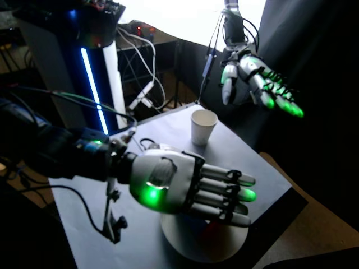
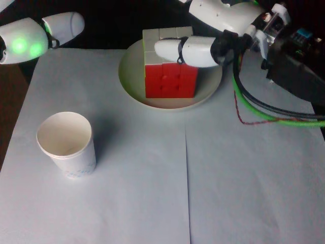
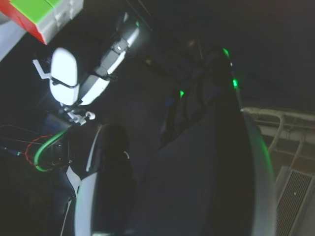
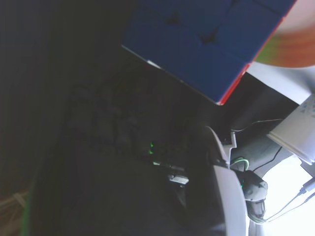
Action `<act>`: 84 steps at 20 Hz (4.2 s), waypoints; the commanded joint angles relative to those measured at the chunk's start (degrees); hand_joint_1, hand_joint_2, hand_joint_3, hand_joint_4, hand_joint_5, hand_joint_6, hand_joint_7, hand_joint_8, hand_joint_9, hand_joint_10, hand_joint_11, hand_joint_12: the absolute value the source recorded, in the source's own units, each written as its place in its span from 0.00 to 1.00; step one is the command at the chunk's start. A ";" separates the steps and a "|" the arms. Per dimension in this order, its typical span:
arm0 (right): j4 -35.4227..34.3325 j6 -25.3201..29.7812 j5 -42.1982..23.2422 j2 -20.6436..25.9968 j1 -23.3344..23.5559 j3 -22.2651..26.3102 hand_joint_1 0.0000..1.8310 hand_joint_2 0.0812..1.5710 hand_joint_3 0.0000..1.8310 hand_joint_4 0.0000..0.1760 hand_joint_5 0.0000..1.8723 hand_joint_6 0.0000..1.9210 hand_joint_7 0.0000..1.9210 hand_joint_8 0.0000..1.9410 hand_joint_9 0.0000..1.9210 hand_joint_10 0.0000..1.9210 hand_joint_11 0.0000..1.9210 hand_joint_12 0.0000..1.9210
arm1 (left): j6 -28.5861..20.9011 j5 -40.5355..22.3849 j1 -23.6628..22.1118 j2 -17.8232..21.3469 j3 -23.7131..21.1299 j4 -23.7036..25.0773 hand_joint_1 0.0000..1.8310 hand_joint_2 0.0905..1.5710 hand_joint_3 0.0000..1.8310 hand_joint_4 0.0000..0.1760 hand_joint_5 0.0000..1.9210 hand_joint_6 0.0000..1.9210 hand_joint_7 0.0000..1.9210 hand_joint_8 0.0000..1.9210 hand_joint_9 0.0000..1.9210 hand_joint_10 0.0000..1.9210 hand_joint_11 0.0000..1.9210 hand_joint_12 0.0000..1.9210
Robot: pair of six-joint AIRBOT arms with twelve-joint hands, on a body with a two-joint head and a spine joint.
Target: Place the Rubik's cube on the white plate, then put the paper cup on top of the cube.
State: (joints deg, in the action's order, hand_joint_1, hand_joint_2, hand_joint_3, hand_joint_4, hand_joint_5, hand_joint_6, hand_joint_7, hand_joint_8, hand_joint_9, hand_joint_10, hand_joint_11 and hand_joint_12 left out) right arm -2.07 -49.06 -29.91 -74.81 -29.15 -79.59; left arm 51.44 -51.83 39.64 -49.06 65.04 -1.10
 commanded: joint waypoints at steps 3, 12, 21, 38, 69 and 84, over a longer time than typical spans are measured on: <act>-0.54 -2.23 -10.04 4.48 0.88 3.81 0.16 0.79 0.00 0.10 0.00 0.00 0.01 0.00 0.05 0.12 0.00 0.55 | -0.09 -7.60 0.23 0.72 -0.37 -1.51 0.14 0.90 0.00 0.38 0.01 0.00 0.00 0.00 0.00 0.00 0.00 0.00; 1.64 -3.28 -23.64 21.37 -9.20 18.90 0.39 0.85 0.00 0.00 0.00 0.38 0.16 0.16 0.03 0.56 0.00 0.82 | -0.08 -9.36 4.12 3.50 -2.88 -2.38 0.25 0.77 0.00 0.65 0.00 0.00 0.00 0.00 0.00 0.00 0.00 0.00; -2.04 -4.65 -29.52 28.06 -22.65 26.73 0.42 0.86 0.00 0.00 0.04 0.65 0.10 0.73 0.10 0.82 0.00 0.85 | -1.71 -16.46 15.78 7.51 -8.77 -3.49 0.26 0.59 0.00 0.62 0.00 0.00 0.02 0.00 0.02 0.01 0.00 0.58; -2.79 -4.65 -30.46 28.02 -22.75 26.99 0.43 0.86 0.00 0.00 0.03 0.65 0.10 0.73 0.09 0.80 0.00 0.84 | -5.92 -16.84 30.58 4.38 -10.75 -7.37 0.34 0.60 0.00 0.88 0.00 0.00 0.00 0.00 0.00 0.00 0.00 0.00; -3.33 -4.65 -30.46 27.39 -22.76 26.67 0.42 0.85 0.00 0.00 0.03 0.67 0.11 0.77 0.08 0.80 0.00 0.88 | -7.92 -24.43 17.68 0.56 -5.54 -7.57 0.47 0.74 0.00 0.44 0.06 0.61 0.05 0.62 0.04 0.76 0.02 0.96; -3.34 -4.65 -30.45 26.08 -22.77 26.23 0.42 0.85 0.00 0.00 0.03 0.65 0.11 0.74 0.09 0.82 0.00 0.93 | -25.32 -6.90 -1.35 -14.20 12.13 -2.82 0.48 0.73 0.00 0.19 0.12 0.56 0.12 0.69 0.08 0.77 0.00 0.97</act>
State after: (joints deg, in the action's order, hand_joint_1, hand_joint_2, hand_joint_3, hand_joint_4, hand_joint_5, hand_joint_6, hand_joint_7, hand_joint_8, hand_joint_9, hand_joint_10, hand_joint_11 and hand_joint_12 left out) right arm -5.34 -53.89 -53.34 -48.73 -52.40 -53.17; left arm 26.70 -52.53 38.76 -63.33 77.14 -2.79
